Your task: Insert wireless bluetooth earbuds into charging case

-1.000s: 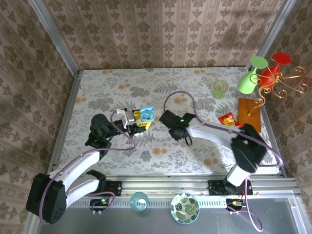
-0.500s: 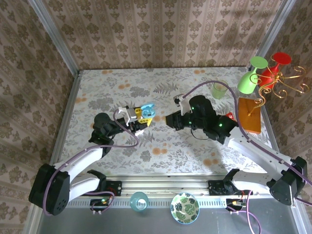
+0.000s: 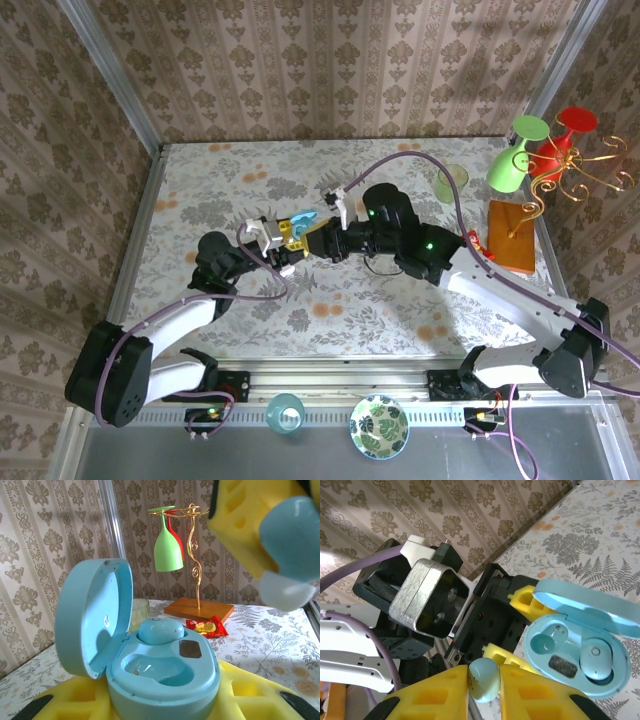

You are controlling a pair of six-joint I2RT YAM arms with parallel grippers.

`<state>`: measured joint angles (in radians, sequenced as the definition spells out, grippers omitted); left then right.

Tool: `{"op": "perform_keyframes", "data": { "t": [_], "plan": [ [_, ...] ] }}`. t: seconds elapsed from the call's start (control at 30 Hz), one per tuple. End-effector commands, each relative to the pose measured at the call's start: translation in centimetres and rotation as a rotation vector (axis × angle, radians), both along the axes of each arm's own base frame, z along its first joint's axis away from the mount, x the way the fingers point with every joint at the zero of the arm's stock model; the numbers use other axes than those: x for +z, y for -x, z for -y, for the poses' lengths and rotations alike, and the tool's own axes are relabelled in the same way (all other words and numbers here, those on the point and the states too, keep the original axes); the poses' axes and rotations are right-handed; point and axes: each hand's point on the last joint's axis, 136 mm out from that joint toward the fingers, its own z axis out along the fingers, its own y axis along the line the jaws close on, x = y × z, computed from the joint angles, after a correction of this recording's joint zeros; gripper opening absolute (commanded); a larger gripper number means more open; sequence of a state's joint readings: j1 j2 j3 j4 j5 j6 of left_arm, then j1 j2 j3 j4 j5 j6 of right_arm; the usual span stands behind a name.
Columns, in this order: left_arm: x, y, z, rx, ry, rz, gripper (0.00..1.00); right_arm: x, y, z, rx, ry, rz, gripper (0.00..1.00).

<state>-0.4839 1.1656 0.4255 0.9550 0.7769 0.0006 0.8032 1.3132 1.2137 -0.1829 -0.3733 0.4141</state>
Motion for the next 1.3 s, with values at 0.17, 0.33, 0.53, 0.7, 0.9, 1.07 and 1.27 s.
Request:
{"op": "perform_keyframes", "data": {
  "t": [0.17,0.33,0.53,0.7,0.9,1.07,1.27],
  "plan": [
    [0.5,0.5,0.0,-0.005,0.012,0.047,0.21,1.0,-1.6,-1.1,-0.016,0.026,0.045,0.21],
    [0.5,0.4,-0.1,0.003,0.013,0.048,0.21,-1.3,-3.1,-1.2,-0.068,0.102,0.032,0.21],
    [0.5,0.3,-0.1,0.005,0.014,0.045,0.21,-3.1,-3.8,-1.2,-0.092,0.159,0.014,0.21],
    [0.7,0.2,-0.1,0.010,0.016,0.050,0.21,-3.3,-3.7,-1.3,-0.082,0.161,0.002,0.21],
    [0.7,-0.2,-0.3,0.027,0.016,0.048,0.21,-2.8,-2.7,-1.4,-0.049,0.125,-0.023,0.21],
    [0.8,-0.3,-0.3,0.030,0.017,0.050,0.21,-3.6,-2.6,-0.7,-0.074,0.160,-0.049,0.21],
    [0.8,-0.3,-0.3,0.031,0.015,0.047,0.21,-3.5,-2.4,-0.8,-0.072,0.152,-0.077,0.22]
  ]
}}
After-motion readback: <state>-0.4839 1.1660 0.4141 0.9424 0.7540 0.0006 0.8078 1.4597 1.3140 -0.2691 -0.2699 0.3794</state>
